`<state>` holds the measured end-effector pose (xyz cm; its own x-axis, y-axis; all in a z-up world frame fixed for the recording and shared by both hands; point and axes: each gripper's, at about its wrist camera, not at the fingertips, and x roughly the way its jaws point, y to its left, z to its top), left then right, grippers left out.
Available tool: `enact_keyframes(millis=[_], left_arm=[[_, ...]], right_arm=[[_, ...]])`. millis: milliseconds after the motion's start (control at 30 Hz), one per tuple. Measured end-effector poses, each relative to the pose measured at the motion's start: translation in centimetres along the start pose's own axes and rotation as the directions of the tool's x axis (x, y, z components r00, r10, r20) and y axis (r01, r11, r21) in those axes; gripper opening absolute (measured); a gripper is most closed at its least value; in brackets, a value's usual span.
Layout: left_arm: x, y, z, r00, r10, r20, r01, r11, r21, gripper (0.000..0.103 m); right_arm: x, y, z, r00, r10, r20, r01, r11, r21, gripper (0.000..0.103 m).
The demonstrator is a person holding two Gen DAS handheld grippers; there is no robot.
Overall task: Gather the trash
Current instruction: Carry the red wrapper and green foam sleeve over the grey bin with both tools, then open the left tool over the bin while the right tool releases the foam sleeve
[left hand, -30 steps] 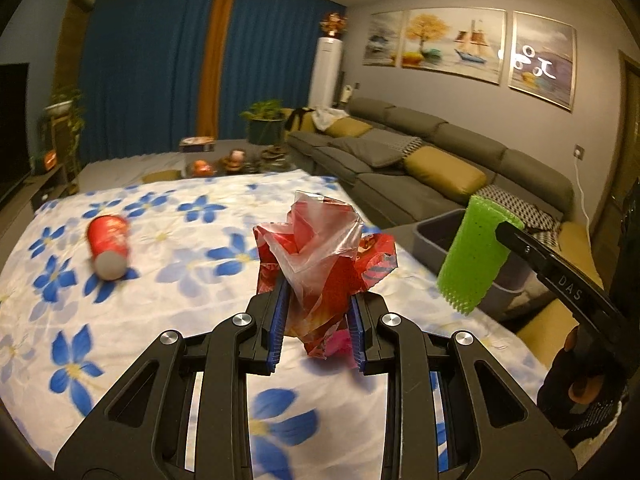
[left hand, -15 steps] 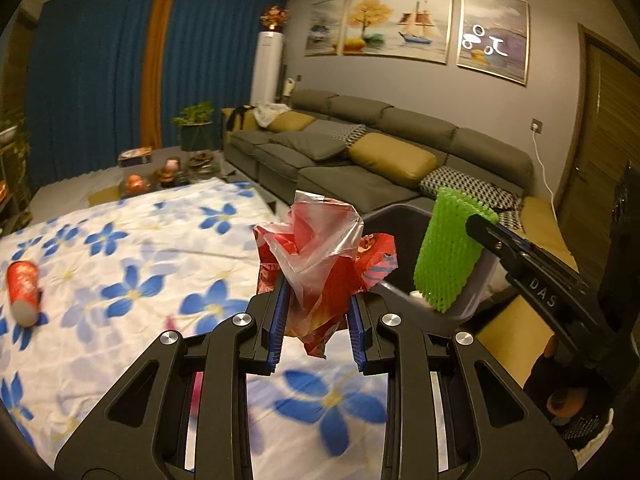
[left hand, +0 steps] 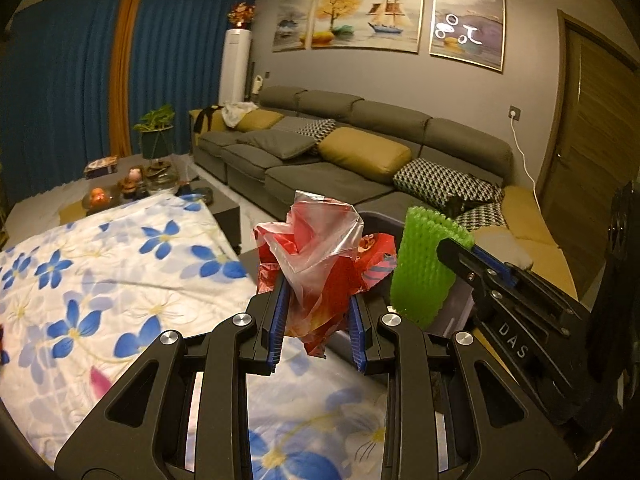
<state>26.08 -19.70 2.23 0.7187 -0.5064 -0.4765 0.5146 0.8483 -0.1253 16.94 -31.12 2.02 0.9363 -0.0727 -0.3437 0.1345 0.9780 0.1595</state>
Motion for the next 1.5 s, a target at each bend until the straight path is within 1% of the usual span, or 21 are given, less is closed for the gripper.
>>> enact_keyframes(millis=[233, 533, 733, 933, 1133, 1167, 1200, 1233, 1300, 1367, 1500], left_arm=[[3.1, -1.4, 0.3, 0.999, -0.043, -0.029, 0.043, 0.999, 0.011, 0.026], [6.8, -2.3, -0.3, 0.993, -0.091, -0.076, 0.092, 0.996, 0.008, 0.026], [8.1, -3.1, -0.4, 0.989, -0.114, -0.094, 0.116, 0.993, 0.019, 0.027], [9.5, -3.5, -0.5, 0.984, -0.142, -0.111, 0.143, 0.99, 0.001, 0.027], [10.2, -3.5, -1.0, 0.98, -0.149, -0.132, 0.149, 0.989, -0.009, 0.029], [10.3, -3.6, -1.0, 0.978, -0.155, -0.137, 0.155, 0.988, -0.009, 0.033], [10.5, -3.6, -1.0, 0.977, -0.159, -0.141, 0.16, 0.987, -0.009, 0.04], [10.5, -3.4, -1.1, 0.977, -0.16, -0.143, 0.161, 0.987, -0.006, 0.045], [10.3, -3.1, -1.3, 0.98, -0.148, -0.129, 0.149, 0.989, -0.002, 0.067], [10.0, -2.8, -1.3, 0.984, -0.131, -0.119, 0.131, 0.991, -0.012, 0.075], [8.9, -1.1, -1.6, 0.991, -0.08, -0.11, 0.076, 0.996, -0.044, 0.081]], right_arm=[[0.3, -1.4, 0.0, 1.0, -0.018, -0.004, 0.018, 1.0, 0.023, 0.016], [0.9, -2.9, -0.3, 0.999, -0.03, -0.015, 0.031, 0.998, 0.051, 0.015], [0.9, -3.0, 0.1, 0.999, -0.034, -0.01, 0.034, 0.998, 0.053, 0.015], [1.0, -3.2, 0.3, 0.999, -0.041, -0.009, 0.042, 0.998, 0.057, 0.015], [1.2, -3.5, 0.3, 0.999, -0.045, -0.009, 0.045, 0.997, 0.055, 0.015], [1.3, -3.5, 0.4, 0.999, -0.045, -0.01, 0.045, 0.997, 0.057, 0.015], [1.3, -3.5, 0.5, 0.999, -0.046, -0.011, 0.046, 0.997, 0.057, 0.016], [1.4, -3.6, 0.5, 0.999, -0.047, -0.011, 0.047, 0.997, 0.058, 0.016], [1.4, -3.6, 0.5, 0.999, -0.049, -0.01, 0.049, 0.997, 0.058, 0.016], [1.5, -3.7, 0.4, 0.999, -0.051, -0.011, 0.052, 0.997, 0.058, 0.016], [1.9, -3.7, 0.3, 0.999, -0.051, -0.019, 0.052, 0.997, 0.057, 0.018]])
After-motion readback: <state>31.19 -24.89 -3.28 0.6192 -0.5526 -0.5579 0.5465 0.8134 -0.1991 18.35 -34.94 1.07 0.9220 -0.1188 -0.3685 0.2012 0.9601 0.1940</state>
